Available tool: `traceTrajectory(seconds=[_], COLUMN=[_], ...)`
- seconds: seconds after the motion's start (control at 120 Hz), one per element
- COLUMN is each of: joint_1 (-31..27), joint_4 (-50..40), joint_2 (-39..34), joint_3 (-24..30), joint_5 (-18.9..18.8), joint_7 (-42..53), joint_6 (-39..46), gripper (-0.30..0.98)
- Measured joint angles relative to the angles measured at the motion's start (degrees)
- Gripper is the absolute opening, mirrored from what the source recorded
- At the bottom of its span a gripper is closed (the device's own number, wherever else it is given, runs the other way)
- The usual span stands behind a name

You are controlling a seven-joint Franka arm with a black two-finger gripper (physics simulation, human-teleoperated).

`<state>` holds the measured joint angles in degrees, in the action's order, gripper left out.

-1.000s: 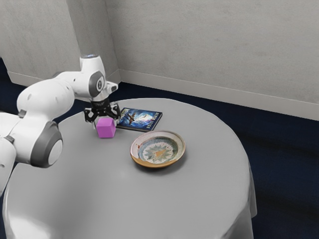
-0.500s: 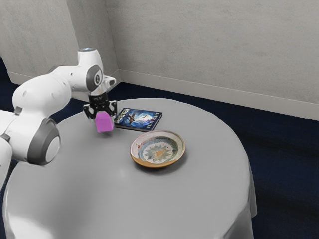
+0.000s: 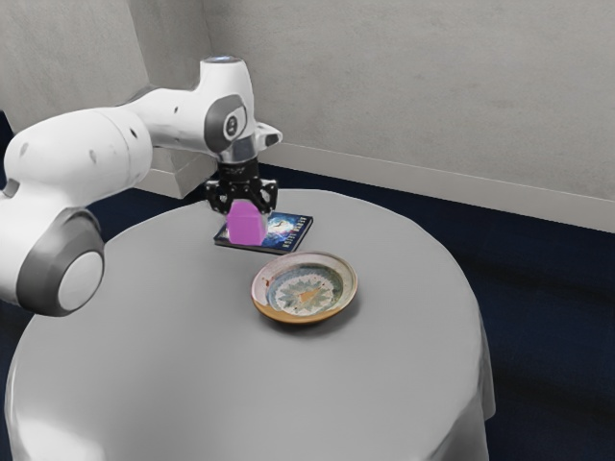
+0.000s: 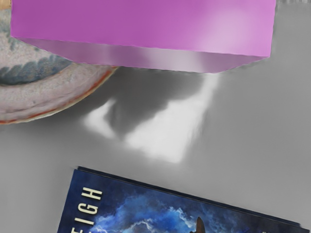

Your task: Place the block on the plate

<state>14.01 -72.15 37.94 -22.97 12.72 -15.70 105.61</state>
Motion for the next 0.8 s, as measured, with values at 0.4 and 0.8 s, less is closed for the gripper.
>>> traceTrajectory(seconds=[0.4,0.8], joint_1=[8.4,10.7], joint_4=[-11.6,-13.3], joint_2=[-5.5,-0.5], joint_3=[0.2,1.5], joint_5=[-0.6,0.6], joint_7=[-0.5,-0.8], joint_6=[8.5,13.9], gripper=[0.40,0.40])
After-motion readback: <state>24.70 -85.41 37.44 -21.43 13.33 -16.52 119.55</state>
